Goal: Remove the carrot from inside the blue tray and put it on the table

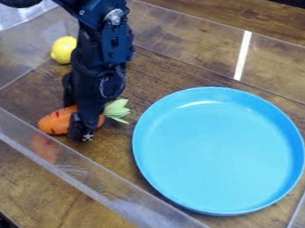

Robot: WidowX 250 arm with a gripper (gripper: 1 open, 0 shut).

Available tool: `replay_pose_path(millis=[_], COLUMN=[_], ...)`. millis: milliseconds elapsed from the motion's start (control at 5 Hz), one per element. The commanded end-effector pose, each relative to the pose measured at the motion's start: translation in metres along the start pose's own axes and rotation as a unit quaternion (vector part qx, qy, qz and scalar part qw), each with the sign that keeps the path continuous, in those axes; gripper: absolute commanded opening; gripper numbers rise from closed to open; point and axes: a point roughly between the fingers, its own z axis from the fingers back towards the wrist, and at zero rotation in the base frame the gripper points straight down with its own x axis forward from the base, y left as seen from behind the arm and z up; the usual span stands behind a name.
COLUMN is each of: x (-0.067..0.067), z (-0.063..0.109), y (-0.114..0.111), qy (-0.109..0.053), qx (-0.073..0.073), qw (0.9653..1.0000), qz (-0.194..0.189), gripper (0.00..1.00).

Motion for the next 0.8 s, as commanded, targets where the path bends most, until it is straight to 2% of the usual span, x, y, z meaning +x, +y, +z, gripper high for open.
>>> replay_pose_path(millis=[0,600], x=[-0.0006,0.0006], z=[0.0065,0.0001], y=[0.0113,0.0095], qy=[-0.018,-0.029], qx=[0.011,0.006], qw=[0.9996,0.9993], qz=[0.018,0.023], gripper=[0.00,0.00])
